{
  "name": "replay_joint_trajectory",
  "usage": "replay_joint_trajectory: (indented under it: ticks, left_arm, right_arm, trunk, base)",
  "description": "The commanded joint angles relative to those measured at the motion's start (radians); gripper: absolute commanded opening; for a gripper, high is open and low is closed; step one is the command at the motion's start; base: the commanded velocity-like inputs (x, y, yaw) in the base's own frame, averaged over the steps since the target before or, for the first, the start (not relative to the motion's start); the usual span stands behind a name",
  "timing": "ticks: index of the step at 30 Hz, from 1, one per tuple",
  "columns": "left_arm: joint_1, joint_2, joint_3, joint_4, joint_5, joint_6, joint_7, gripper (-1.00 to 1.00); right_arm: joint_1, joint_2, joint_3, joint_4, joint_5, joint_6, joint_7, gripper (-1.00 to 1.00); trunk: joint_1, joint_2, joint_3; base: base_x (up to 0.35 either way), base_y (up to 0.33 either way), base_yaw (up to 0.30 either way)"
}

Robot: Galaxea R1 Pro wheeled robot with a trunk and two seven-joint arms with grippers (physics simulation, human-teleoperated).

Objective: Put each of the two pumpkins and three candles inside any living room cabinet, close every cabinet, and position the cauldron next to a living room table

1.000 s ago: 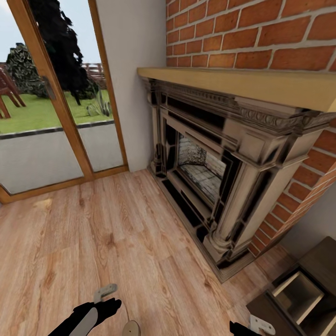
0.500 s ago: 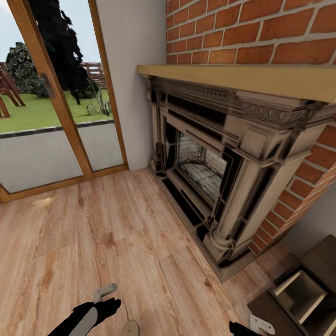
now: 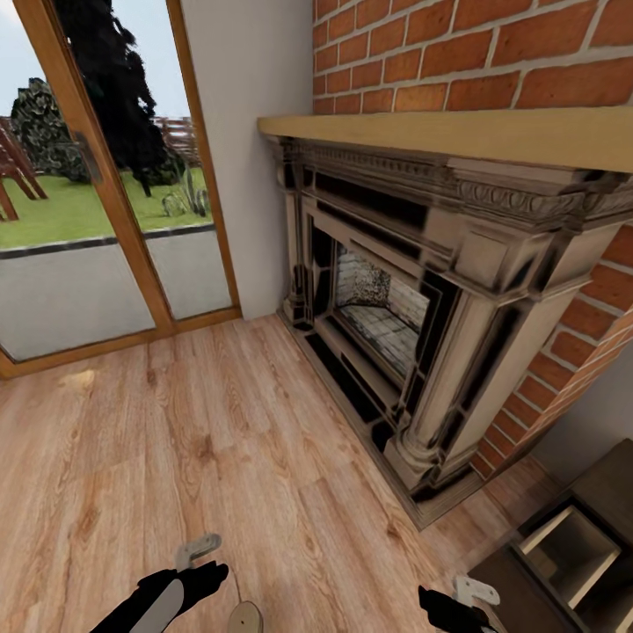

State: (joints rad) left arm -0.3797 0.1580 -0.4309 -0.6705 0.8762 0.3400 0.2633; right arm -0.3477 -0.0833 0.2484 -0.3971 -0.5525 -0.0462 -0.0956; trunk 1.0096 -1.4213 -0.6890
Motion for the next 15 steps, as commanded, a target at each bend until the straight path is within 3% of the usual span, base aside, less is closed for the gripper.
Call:
replay_joint_trajectory:
  ticks: [1,6,9,12,15]
  left_arm:
    - [-0.001,0.002,-0.007,-0.002,0.010,0.001,0.010,1.00]
    - [-0.001,0.002,-0.013,-0.003,0.010,0.001,0.009,1.00]
    - [-0.001,0.002,-0.014,-0.002,0.010,0.001,0.008,1.00]
    - [-0.001,0.002,-0.014,-0.002,0.010,0.001,0.008,1.00]
    - [-0.001,0.002,-0.015,-0.002,0.010,0.001,0.008,1.00]
  right_arm:
    - [0.000,-0.001,0.011,-0.004,-0.010,-0.004,-0.006,1.00]
    - [0.000,-0.002,0.021,-0.045,-0.010,0.005,-0.002,1.00]
    - [0.000,-0.001,0.026,-0.137,-0.010,0.038,0.000,1.00]
    - [0.000,0.001,0.049,-0.283,-0.011,0.196,0.000,1.00]
    - [0.000,0.008,0.054,-0.510,-0.017,0.364,-0.002,1.00]
  trunk:
    - [0.004,-0.008,-0.004]
    - [0.023,-0.043,-0.020]
    - [0.035,-0.064,-0.029]
    - [0.046,-0.085,-0.039]
    - [0.058,-0.106,-0.048]
  base:
    - [0.000,0.000,0.000]
    - [0.000,0.000,0.000]
    - [0.000,0.000,0.000]
    - [0.000,0.000,0.000]
    - [0.000,0.000,0.000]
